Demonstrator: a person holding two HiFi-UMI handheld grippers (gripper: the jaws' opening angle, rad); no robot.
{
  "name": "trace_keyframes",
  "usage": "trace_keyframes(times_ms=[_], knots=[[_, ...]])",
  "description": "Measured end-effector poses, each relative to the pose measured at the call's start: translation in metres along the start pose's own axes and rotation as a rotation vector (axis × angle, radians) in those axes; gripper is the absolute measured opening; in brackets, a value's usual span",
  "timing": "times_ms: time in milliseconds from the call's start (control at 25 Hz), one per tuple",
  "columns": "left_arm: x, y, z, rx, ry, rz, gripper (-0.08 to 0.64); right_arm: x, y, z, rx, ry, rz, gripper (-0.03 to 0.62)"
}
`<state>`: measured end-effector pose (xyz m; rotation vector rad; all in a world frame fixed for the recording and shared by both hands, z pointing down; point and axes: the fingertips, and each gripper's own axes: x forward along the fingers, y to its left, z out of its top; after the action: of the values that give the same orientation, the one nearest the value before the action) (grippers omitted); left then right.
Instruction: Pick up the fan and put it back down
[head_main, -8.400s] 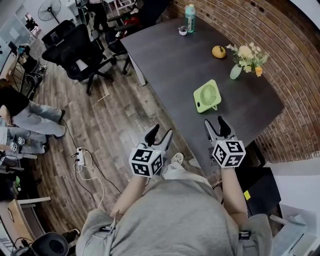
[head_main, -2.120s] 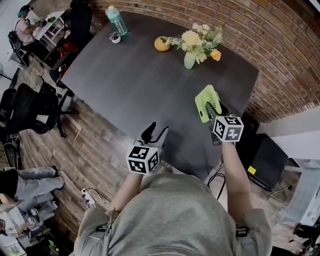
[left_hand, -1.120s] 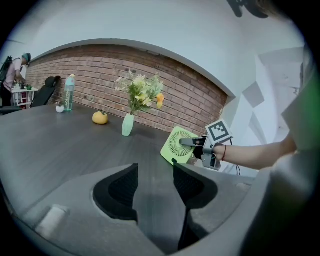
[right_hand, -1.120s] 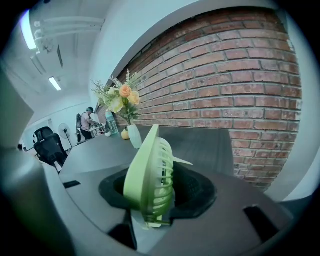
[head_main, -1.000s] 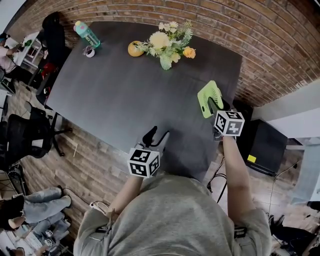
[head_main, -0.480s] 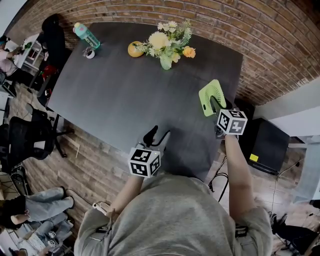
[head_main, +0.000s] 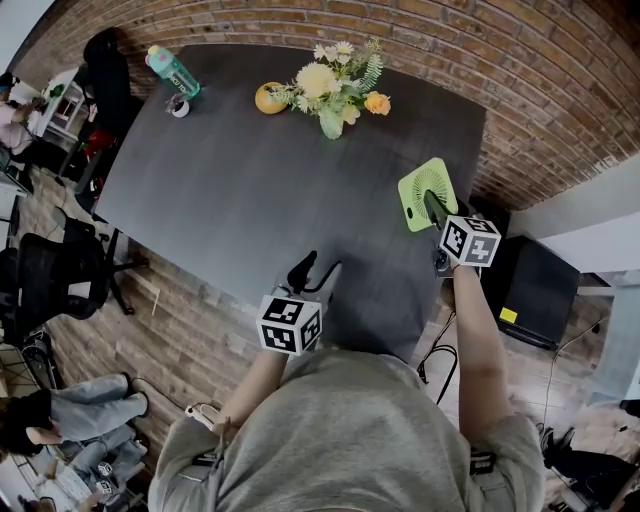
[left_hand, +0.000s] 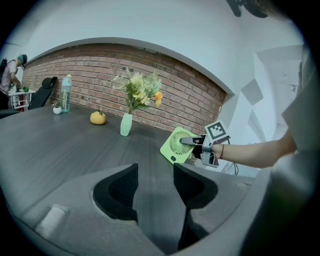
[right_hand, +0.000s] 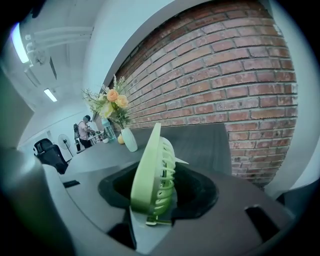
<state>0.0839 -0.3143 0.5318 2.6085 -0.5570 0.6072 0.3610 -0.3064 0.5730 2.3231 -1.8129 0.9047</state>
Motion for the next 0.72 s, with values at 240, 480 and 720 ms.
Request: trace_keyframes(times_ms=[240, 480, 720], knots=[[-0.002, -0.002, -0.001, -0.004, -0.002, 0.008, 0.212, 0.001, -0.002, 0.0, -0.006, 0.001, 0.001, 0.192], [-0.009, -0.001, -0.002, -0.005, -0.013, 0.015, 0.212, 0.0, -0.005, -0.002, -0.007, 0.001, -0.012, 0.198], [-0.019, -0.001, -0.004, -0.005, -0.021, 0.023, 0.212, -0.003, -0.012, -0.011, 0.021, 0.008, -0.036, 0.213]])
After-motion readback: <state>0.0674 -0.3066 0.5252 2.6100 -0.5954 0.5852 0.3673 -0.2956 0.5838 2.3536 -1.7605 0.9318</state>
